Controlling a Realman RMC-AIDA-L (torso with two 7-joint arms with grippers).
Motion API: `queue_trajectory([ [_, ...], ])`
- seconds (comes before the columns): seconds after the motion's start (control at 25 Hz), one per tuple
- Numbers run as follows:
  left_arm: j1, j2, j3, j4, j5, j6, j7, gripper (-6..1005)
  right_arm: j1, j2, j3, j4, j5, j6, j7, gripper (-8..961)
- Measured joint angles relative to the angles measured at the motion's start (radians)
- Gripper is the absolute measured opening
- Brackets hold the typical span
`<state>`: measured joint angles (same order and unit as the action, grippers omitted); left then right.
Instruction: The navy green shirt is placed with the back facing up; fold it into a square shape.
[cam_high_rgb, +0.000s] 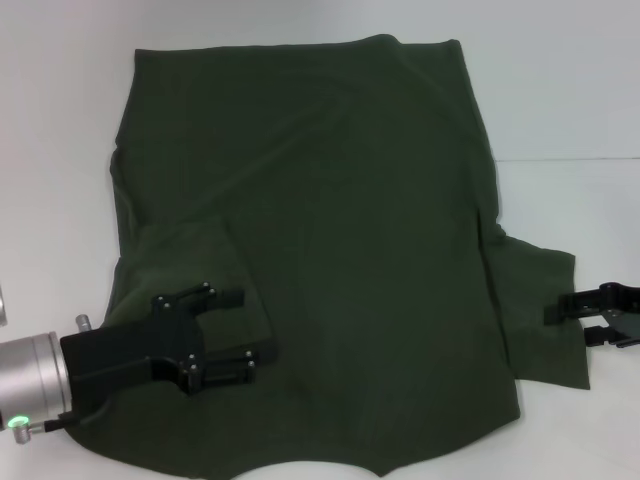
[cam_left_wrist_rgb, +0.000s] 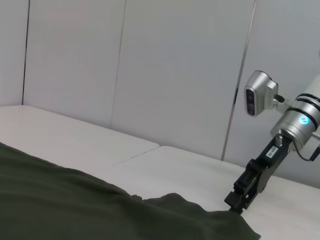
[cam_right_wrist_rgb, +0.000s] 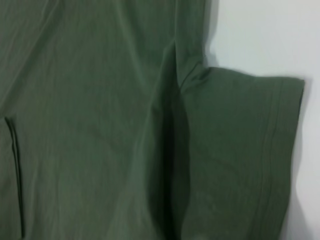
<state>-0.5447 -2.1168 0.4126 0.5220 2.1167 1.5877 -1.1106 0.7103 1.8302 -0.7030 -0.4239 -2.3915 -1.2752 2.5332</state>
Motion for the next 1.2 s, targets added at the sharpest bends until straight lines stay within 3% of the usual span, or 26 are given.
queue_trajectory([
  [0.44, -0.002, 0.0, 0.0, -0.002, 0.0, 0.0, 0.0, 888, 0.013, 0.016, -0.023, 0.013, 0.0, 0.018, 0.0, 776],
  [0.84, -0.004, 0.0, 0.0, -0.002, 0.0, 0.0, 0.0, 888, 0.015, 0.018, -0.023, 0.014, 0.0, 0.029, 0.008, 711],
  [1.2, -0.006, 0.0, 0.0, -0.003, 0.0, 0.0, 0.0, 888, 0.015, 0.018, -0.023, 0.024, 0.0, 0.039, 0.005, 509],
])
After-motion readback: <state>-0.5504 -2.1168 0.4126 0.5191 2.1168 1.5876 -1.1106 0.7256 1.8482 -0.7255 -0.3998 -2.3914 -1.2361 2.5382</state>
